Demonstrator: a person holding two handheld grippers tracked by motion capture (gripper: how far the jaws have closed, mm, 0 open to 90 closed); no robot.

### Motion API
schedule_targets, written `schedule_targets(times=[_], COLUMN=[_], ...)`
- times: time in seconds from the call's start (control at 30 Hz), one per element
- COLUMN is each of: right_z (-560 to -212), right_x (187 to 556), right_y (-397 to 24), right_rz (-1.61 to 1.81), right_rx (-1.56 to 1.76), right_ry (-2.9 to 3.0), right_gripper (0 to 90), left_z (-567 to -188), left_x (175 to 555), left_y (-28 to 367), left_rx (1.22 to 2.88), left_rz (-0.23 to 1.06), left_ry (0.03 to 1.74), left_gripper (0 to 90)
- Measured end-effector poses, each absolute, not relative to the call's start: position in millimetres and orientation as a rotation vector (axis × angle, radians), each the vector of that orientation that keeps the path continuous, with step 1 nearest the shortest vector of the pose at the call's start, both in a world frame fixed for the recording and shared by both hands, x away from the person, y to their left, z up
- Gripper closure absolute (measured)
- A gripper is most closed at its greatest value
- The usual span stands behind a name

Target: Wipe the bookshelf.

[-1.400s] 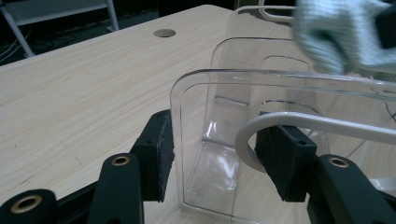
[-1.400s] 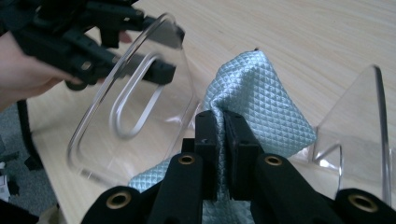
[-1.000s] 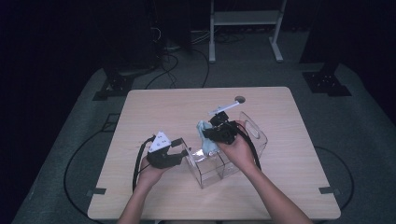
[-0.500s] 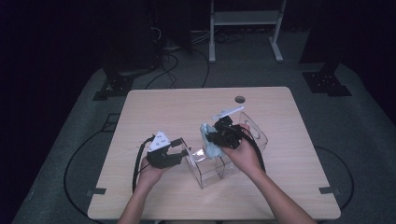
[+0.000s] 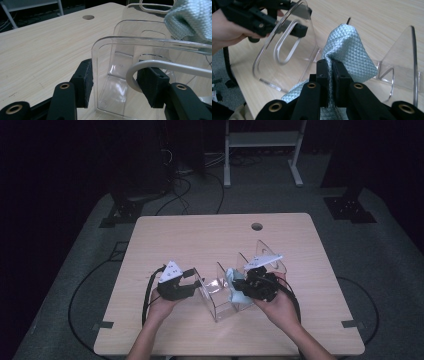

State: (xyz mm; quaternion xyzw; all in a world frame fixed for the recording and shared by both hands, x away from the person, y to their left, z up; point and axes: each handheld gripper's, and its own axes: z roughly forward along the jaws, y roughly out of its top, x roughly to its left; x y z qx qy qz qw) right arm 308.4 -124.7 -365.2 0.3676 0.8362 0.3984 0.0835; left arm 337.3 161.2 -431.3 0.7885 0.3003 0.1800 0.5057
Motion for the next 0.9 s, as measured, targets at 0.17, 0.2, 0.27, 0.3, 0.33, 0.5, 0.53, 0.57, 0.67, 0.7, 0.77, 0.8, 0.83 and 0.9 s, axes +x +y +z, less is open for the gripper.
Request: schedule_targets(times=[0.17, 0.2, 0.27, 0.3, 0.33, 0.5, 0.53, 0.57, 0.67, 0.7, 0.77, 0.8, 0.83, 0.9], right_z=[-363, -363, -362, -362, -361, -362, -362, -362, -360, -359, -358, -358, -358, -359], right_x=[334, 339, 351, 357, 364, 389, 393, 394, 387, 383, 372, 366, 358, 345], right_y=[-111, -109, -101, -96, -91, -75, -73, -73, -75, -78, -86, -91, -97, -106], right_rz=[1.189, 1.187, 1.171, 1.157, 1.139, 1.109, 1.104, 1.098, 1.083, 1.080, 1.084, 1.096, 1.113, 1.130], right_rx=[1.136, 1.140, 1.159, 1.159, 1.163, 1.216, 1.216, 1.221, 1.185, 1.171, 1.149, 1.133, 1.117, 1.108], right_ry=[2.487, 2.484, 2.482, 2.478, 2.477, 2.470, 2.471, 2.473, 2.484, 2.492, 2.500, 2.503, 2.507, 2.513], right_gripper=[84.1, 84.0, 84.1, 84.1, 84.0, 84.0, 84.0, 84.0, 84.1, 84.1, 84.2, 84.2, 84.2, 84.2], left_z=[-431, -431, -431, -431, -431, -431, -431, -431, -431, -432, -432, -432, -432, -431], left_x=[337, 337, 337, 337, 337, 337, 337, 337, 337, 337, 338, 338, 338, 338], left_y=[161, 161, 161, 161, 161, 161, 161, 161, 162, 162, 162, 162, 162, 162], left_rx=[1.903, 1.900, 1.901, 1.901, 1.903, 1.899, 1.899, 1.898, 1.902, 1.895, 1.892, 1.895, 1.896, 1.897], left_rz=[0.433, 0.434, 0.438, 0.437, 0.439, 0.441, 0.440, 0.440, 0.438, 0.430, 0.428, 0.431, 0.431, 0.427], left_ry=[0.724, 0.723, 0.719, 0.719, 0.717, 0.714, 0.714, 0.713, 0.709, 0.718, 0.722, 0.717, 0.718, 0.722], left_gripper=[47.2, 47.2, 47.2, 47.2, 47.2, 47.2, 47.1, 47.2, 47.2, 47.2, 47.3, 47.3, 47.3, 47.3])
